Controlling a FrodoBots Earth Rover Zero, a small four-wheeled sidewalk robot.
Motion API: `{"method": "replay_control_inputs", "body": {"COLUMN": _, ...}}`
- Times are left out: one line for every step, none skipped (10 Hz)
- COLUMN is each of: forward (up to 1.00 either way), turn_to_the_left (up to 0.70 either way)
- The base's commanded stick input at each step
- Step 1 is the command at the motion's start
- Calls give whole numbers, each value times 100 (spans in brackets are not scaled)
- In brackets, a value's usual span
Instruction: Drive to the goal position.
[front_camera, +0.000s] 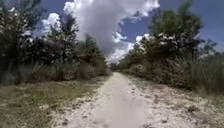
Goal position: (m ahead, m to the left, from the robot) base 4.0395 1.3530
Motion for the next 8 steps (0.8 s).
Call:
{"method": "replay_control_inputs", "body": {"forward": 50, "turn_to_the_left": 0}}
{"method": "replay_control_inputs", "body": {"forward": 50, "turn_to_the_left": 0}}
{"method": "replay_control_inputs", "body": {"forward": 50, "turn_to_the_left": 0}}
{"method": "replay_control_inputs", "body": {"forward": 50, "turn_to_the_left": 0}}
{"method": "replay_control_inputs", "body": {"forward": 50, "turn_to_the_left": 0}}
{"method": "replay_control_inputs", "body": {"forward": 50, "turn_to_the_left": 0}}
{"method": "replay_control_inputs", "body": {"forward": 50, "turn_to_the_left": 0}}
{"method": "replay_control_inputs", "body": {"forward": 50, "turn_to_the_left": 0}}
